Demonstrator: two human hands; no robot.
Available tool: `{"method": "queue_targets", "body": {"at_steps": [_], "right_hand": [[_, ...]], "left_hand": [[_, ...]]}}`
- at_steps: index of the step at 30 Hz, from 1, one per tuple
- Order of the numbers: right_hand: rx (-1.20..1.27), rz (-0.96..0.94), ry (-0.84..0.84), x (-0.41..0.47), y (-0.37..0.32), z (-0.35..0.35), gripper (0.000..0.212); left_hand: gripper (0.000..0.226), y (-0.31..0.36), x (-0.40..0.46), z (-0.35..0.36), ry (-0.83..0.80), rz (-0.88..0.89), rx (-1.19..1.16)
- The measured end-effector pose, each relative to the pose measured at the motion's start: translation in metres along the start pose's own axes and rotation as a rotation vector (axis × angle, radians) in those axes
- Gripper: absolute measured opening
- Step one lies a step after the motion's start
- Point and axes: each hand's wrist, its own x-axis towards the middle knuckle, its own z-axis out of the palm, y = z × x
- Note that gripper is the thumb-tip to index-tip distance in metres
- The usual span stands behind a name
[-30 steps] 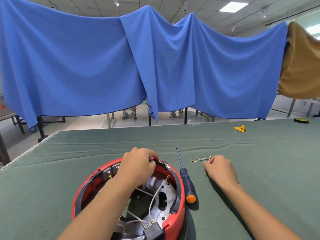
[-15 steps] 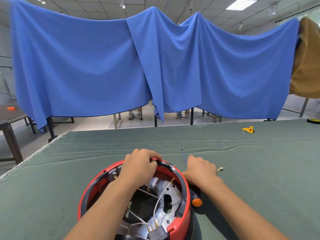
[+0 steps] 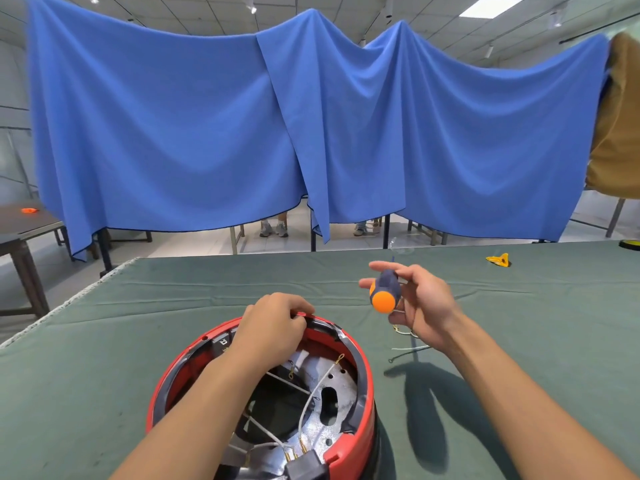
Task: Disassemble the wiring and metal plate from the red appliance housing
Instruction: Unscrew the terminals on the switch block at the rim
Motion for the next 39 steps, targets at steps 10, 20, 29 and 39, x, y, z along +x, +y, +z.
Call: {"method": "queue_targets", "body": {"at_steps": [10, 20, 29, 39], "right_hand": [[-1.051, -0.390, -0.117, -0.004, 0.023, 0.025, 0.039], [-1.355, -0.553, 0.370, -0.001, 0.042, 0.007, 0.047], [-1.055, -0.537, 0.501, -0.005, 0.021, 0.019, 0.035], [-0.596, -0.510, 0.286, -0.011, 0.002, 0.032, 0.016]], "left_hand": [[0.029, -0.003, 0.002, 0.002, -0.003, -0.008, -0.002], [0.039, -0.007, 0.003, 0.002, 0.040, -0.035, -0.086], [0.040, -0.010, 0.008, -0.002, -0.025, -0.011, 0.236], [0.017, -0.026, 0.012, -0.021, -0.037, -0.035, 0.273]]}}
